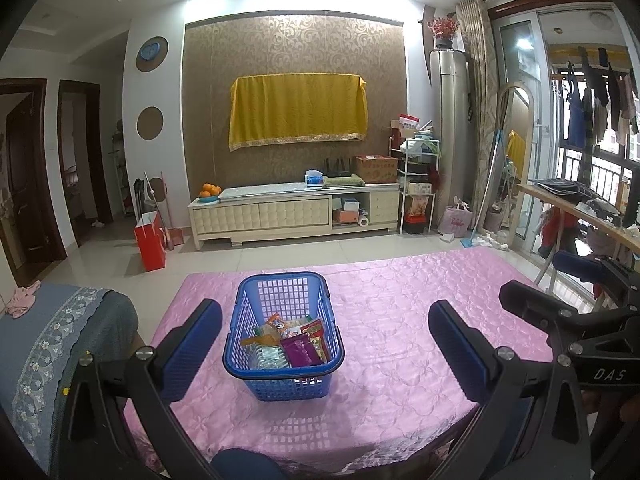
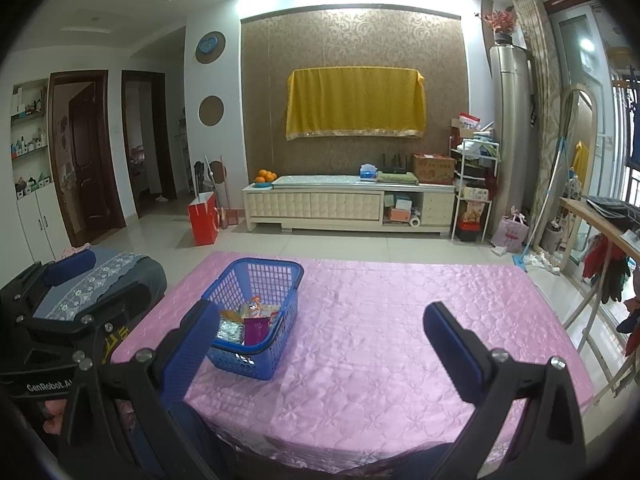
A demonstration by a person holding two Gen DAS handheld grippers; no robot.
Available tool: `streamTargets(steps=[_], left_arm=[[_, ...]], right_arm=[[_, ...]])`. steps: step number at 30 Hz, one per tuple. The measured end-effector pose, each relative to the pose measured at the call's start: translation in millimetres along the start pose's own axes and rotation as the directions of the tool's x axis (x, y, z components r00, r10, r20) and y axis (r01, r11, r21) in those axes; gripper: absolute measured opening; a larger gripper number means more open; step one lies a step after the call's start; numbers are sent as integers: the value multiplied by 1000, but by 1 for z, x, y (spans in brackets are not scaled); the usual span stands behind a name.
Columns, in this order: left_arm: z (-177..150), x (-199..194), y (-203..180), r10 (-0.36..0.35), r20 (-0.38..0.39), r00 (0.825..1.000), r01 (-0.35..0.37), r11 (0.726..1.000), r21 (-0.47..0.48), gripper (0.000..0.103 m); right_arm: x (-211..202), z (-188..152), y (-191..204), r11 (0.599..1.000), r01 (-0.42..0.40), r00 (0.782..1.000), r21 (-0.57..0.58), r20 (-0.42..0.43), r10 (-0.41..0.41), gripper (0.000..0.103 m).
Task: Organize snacks
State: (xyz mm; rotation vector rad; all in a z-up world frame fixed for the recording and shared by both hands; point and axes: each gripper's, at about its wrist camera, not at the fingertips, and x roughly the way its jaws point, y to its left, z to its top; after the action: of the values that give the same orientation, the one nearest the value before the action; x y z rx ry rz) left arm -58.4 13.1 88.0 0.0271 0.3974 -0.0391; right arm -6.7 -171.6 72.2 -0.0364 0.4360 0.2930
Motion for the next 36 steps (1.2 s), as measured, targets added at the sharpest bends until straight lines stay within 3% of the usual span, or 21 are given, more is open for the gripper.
streamTargets(steps=[11, 36], left_arm=[[-2, 0, 0, -24, -2, 1000, 24, 1000, 1, 102], [-2, 0, 2, -2, -16, 1000, 2, 1000, -2, 102]], right_arm=[[1, -2, 1, 1000, 6, 1000, 6, -12, -6, 103], [-5, -3, 3, 1000, -4, 1000, 0, -15, 4, 103]])
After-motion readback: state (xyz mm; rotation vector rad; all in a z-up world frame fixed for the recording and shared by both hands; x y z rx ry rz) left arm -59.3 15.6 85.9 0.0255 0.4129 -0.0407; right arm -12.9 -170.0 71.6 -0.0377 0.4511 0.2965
